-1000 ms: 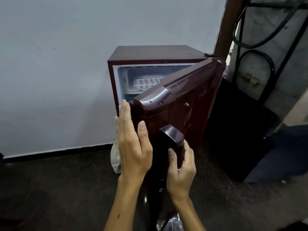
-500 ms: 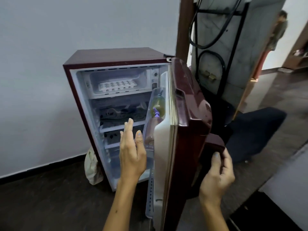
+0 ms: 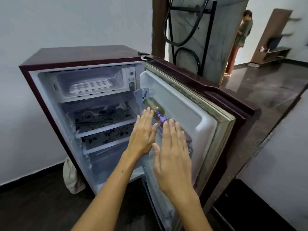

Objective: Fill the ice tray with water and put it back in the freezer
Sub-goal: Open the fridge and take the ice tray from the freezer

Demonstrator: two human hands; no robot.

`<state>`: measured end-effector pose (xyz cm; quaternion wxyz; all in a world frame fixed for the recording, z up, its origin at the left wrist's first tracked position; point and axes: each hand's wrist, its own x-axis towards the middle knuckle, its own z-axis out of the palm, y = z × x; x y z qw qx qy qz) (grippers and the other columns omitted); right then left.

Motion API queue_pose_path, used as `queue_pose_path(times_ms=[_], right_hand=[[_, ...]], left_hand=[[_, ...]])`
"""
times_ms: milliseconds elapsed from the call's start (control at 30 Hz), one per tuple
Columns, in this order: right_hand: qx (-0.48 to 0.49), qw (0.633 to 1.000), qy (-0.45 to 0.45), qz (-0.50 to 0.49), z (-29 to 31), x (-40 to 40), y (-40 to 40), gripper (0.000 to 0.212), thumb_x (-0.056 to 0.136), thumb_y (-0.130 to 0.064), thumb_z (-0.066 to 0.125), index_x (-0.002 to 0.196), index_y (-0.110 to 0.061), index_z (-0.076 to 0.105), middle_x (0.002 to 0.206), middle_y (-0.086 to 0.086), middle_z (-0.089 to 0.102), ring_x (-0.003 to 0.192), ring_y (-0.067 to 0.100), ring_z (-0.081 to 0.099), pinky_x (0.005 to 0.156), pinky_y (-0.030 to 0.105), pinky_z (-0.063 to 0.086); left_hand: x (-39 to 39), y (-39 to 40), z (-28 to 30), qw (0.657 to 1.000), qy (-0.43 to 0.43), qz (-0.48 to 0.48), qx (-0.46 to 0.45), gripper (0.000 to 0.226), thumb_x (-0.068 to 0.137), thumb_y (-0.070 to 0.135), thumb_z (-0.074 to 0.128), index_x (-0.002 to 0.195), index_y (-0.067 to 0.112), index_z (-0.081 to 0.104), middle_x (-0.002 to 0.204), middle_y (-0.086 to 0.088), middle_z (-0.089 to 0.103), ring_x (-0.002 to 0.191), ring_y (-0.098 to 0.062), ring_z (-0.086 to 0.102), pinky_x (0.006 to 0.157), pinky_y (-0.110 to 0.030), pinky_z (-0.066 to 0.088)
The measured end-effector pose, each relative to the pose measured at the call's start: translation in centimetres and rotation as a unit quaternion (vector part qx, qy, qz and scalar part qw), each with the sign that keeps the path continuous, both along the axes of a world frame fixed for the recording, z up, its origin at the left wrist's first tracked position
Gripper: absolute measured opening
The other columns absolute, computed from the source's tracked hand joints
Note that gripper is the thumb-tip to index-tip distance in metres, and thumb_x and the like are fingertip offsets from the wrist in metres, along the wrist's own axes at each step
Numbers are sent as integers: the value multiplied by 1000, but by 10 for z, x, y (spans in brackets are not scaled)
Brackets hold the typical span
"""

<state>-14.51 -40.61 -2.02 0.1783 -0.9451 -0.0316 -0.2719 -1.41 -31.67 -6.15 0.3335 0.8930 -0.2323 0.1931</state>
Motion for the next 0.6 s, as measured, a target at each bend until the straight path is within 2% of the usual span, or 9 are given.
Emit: queue_pose_path(times_ms=[67,133,267,367,600], right_hand=[[-52,993,92,-48,-10,11,-12,63,102,-39,14,148,-10,-17,157,9,-22,143,20,-26,118,36,-12],[-85,985,120,-86,-18,18,-24,65,102,-41,13,148,-6,-17,157,13,-21,143,24,-24,118,39,-15],[-106,979,118,-130,-30,30,-49,68,101,-44,14,148,-4,-15,157,14,-19,145,24,-20,115,40,-21],[-116,974,108,-161,-37,37,-68,69,100,-45,16,147,-5,-17,157,13,-20,144,24,-22,111,40,-26],[-125,970,79,-191,-48,57,-115,72,100,-44,24,148,-6,-13,158,12,-17,145,24,-18,114,39,-21]], left_hand=[[10,-9,-4,999,-10,-17,50,59,100,40,21,149,9,14,159,-6,8,147,-14,1,117,-24,-6],[17,-18,-11,995,-23,-36,89,59,100,40,22,149,8,12,159,-6,7,147,-15,2,117,-24,-6],[27,-38,-22,990,-48,-50,123,63,99,45,20,149,8,9,159,-6,4,147,-17,1,119,-29,-4],[30,-55,-29,987,-68,-39,139,62,100,40,28,149,8,7,157,-5,0,147,-18,-1,119,-30,-4],[35,-97,-34,984,-67,-27,161,65,100,36,31,150,5,3,159,-10,-1,146,-21,-7,120,-33,-6]])
